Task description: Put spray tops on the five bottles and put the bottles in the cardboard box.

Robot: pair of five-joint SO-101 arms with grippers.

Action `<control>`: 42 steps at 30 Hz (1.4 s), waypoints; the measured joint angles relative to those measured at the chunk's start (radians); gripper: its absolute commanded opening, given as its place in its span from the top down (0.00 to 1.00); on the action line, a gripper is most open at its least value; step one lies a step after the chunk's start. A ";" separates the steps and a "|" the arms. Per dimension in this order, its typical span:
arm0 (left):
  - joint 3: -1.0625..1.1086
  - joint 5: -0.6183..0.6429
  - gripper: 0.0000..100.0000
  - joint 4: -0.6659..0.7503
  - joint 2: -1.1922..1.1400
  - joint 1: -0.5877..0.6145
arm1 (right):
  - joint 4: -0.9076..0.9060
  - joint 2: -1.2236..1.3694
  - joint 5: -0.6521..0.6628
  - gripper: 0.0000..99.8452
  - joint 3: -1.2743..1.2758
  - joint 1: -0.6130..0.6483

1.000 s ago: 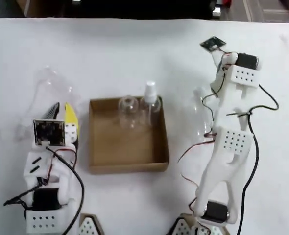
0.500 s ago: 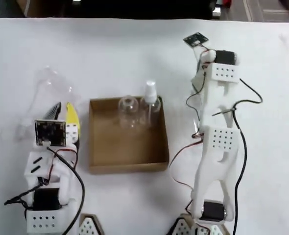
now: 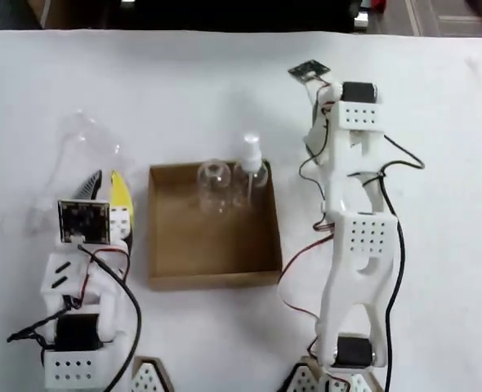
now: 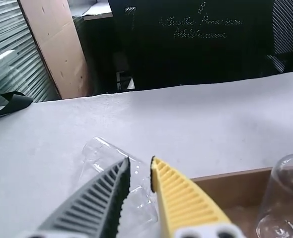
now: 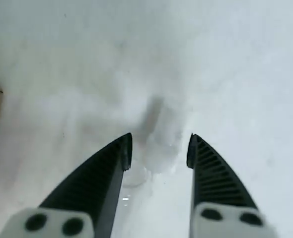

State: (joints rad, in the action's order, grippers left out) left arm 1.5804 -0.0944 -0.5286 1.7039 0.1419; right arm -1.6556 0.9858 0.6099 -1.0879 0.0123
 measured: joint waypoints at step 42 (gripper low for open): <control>0.000 0.000 0.93 0.000 0.000 0.000 | -0.048 -0.698 -0.341 0.98 -0.166 -0.146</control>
State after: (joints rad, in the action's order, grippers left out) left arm 1.5804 -0.0944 -0.5286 1.7039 0.1419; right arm -1.7031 0.2877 0.2693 -1.2536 -0.1335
